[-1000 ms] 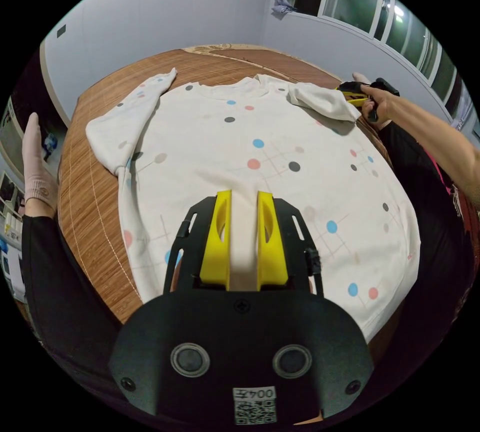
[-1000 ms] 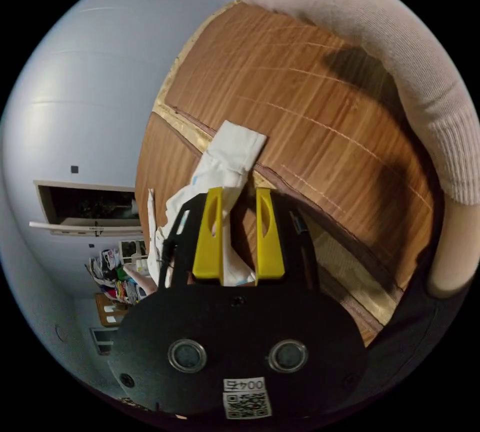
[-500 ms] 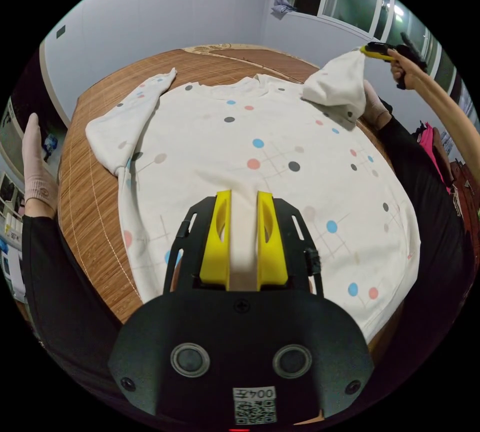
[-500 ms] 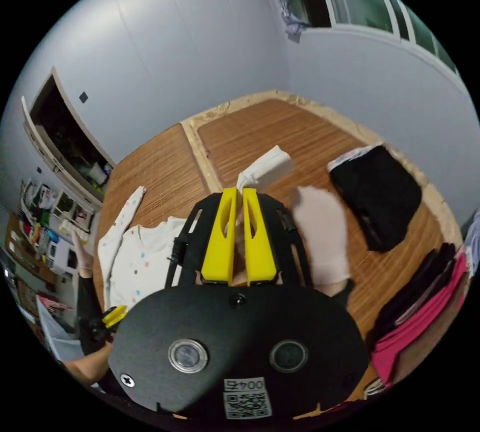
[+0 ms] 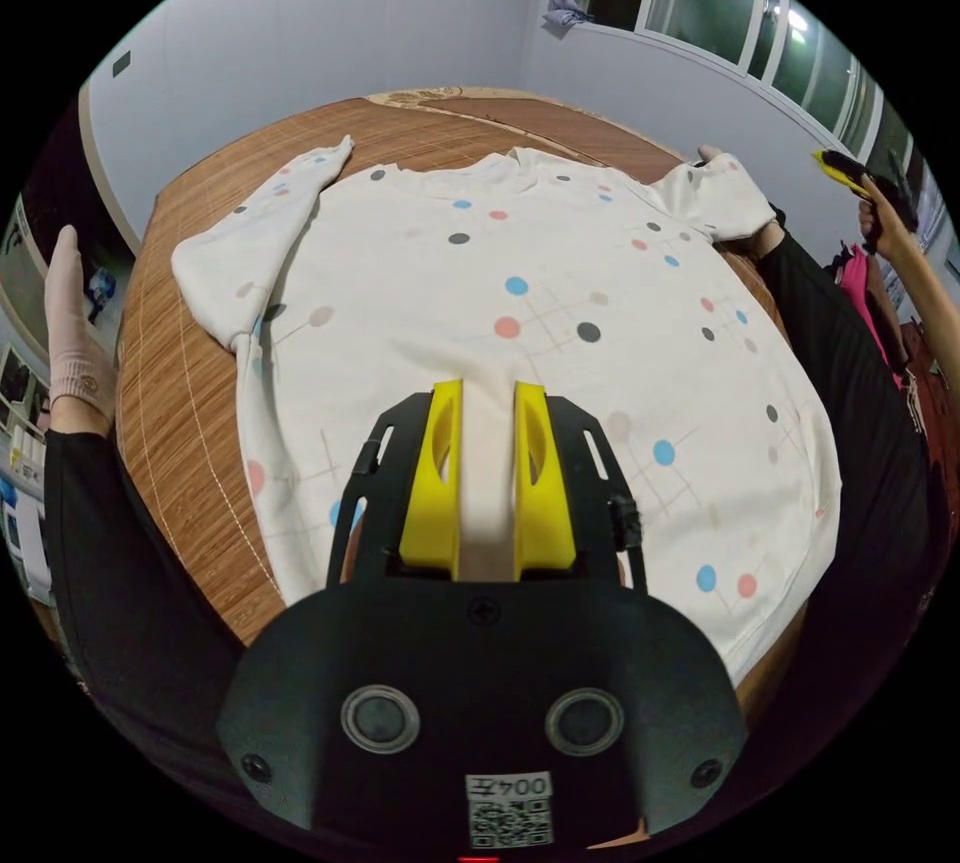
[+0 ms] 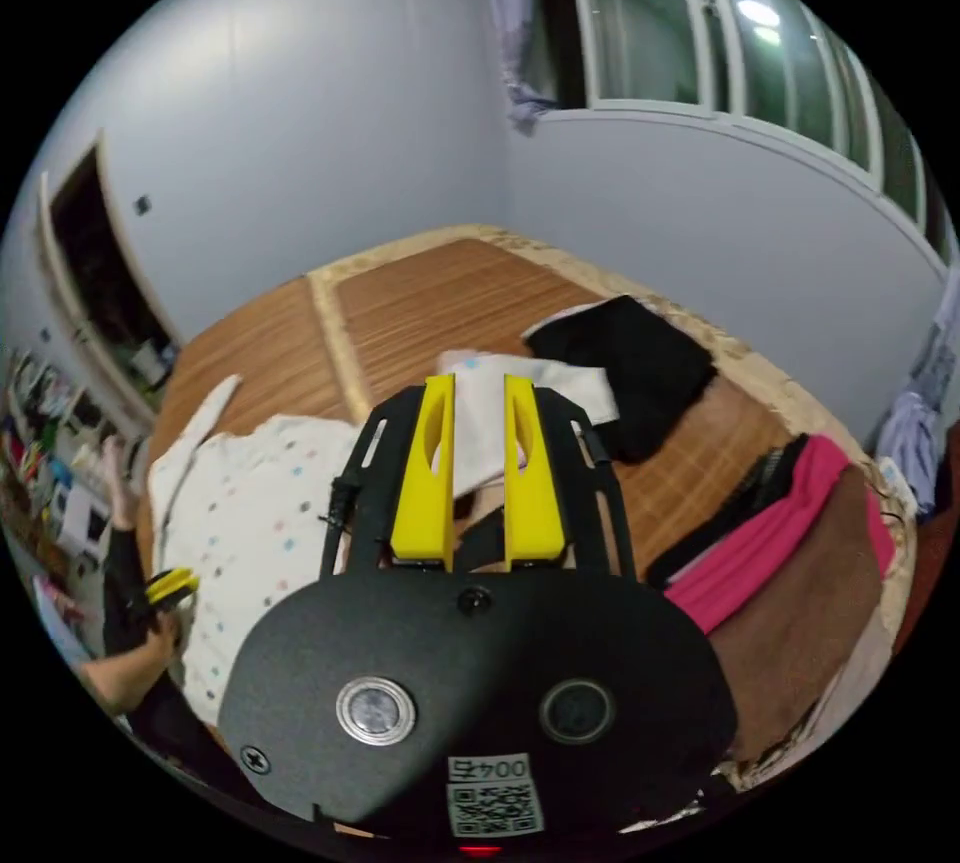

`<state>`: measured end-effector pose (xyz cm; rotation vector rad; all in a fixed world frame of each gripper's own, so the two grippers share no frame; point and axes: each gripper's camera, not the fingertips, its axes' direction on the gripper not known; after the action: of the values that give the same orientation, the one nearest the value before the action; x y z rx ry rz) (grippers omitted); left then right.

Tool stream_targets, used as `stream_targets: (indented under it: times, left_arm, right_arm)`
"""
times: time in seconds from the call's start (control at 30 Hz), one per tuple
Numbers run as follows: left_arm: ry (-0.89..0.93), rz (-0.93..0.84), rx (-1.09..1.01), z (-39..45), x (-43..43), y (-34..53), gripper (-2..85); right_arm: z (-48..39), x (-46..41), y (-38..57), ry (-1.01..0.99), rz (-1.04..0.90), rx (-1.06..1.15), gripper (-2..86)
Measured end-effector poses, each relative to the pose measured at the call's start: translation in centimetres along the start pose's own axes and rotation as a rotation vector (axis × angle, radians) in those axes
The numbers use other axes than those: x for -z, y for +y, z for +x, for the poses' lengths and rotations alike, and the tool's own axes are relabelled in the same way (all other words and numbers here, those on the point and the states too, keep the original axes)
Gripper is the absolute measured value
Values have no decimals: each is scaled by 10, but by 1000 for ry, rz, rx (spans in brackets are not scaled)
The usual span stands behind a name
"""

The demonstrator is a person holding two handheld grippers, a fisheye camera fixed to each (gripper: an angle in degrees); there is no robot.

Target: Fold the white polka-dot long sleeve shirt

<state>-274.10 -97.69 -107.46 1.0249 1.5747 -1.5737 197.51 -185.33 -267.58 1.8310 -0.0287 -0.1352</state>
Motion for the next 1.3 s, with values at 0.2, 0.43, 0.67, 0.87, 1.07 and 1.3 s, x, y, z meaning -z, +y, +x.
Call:
stream_targets:
  times: [0.2, 0.43, 0.67, 0.87, 1.07, 1.3]
  left_arm:
    - [-2, -2, -1, 0, 0, -15, 76]
    - [-6, -5, -2, -1, 0, -34, 78]
    - [78, 23, 56, -14, 16, -72, 108]
    - [-61, 58, 37, -59, 27, -190, 133]
    - [-151, -6, 80, -104, -6, -296, 128]
    - [-218, -140, 176, -133, -58, -339, 105]
  right_arm:
    - [-135, -25, 71, -348, -194, 215, 97]
    - [-224, -78, 130, -282, -325, 358, 86]
    - [-234, -108, 155, -248, -431, 296, 94]
    - [-241, -103, 165, -252, -420, 244, 74]
    - [-254, -95, 179, -191, -386, 225, 63]
    - [-271, -88, 193, -121, -372, 268, 53]
